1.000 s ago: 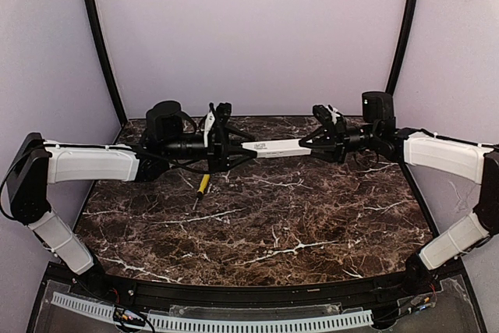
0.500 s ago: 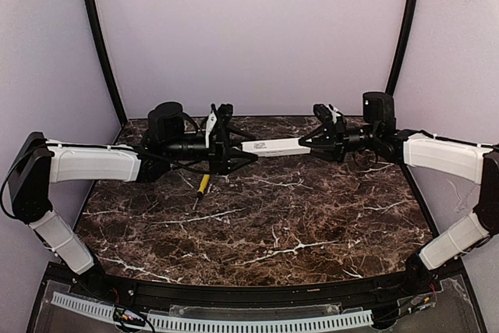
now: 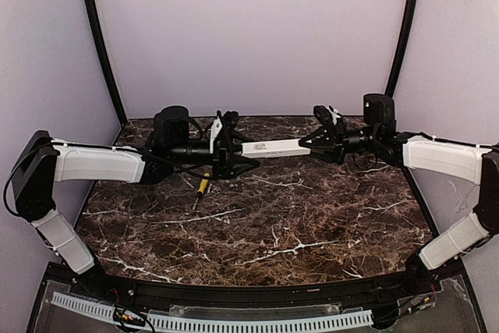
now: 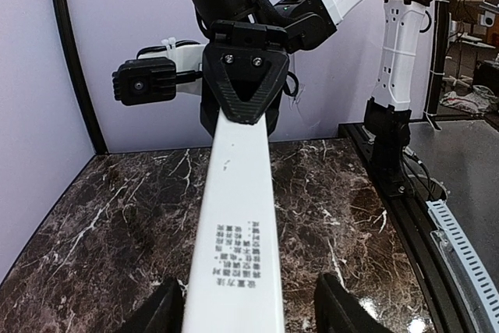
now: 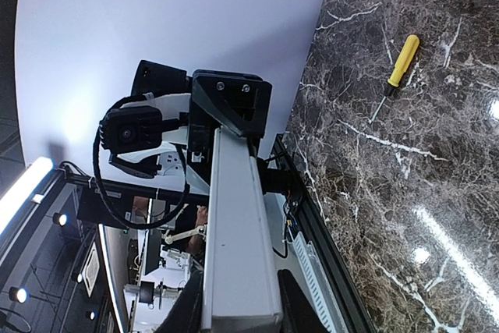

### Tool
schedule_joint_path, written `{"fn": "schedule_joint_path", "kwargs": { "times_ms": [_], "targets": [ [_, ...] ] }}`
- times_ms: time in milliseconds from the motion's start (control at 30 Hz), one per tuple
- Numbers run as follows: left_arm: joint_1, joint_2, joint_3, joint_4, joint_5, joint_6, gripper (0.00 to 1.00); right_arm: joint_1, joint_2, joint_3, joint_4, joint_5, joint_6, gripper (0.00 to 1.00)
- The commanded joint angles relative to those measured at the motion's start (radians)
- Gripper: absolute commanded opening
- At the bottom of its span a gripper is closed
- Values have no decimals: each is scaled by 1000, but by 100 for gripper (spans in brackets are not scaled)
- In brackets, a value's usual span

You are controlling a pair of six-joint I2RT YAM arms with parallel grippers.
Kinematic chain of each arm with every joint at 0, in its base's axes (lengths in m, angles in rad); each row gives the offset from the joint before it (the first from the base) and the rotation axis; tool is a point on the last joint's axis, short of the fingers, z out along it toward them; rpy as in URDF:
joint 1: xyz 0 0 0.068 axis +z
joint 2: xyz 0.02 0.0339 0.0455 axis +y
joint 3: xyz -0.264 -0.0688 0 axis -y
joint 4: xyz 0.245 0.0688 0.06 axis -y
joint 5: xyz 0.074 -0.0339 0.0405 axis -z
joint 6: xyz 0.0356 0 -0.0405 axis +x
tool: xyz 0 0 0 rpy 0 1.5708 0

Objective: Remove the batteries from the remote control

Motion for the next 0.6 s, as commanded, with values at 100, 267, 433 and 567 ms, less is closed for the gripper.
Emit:
{"fn": "schedule_joint_path", "kwargs": {
  "times_ms": [100, 267, 433, 567],
  "targets": [
    [-8, 13, 6, 20, -17, 14, 50, 1, -11, -16, 79, -5, 24, 0],
    [-8, 23, 12, 35, -16, 7, 44, 5, -4, -15, 78, -6, 24, 0],
    [-9, 27, 16, 47, -30, 11, 25, 9, 7, -14, 77, -10, 23, 0],
    [-8, 26, 20, 35, -29, 25, 6, 12, 14, -7, 65, -12, 17, 0]
  ]
}}
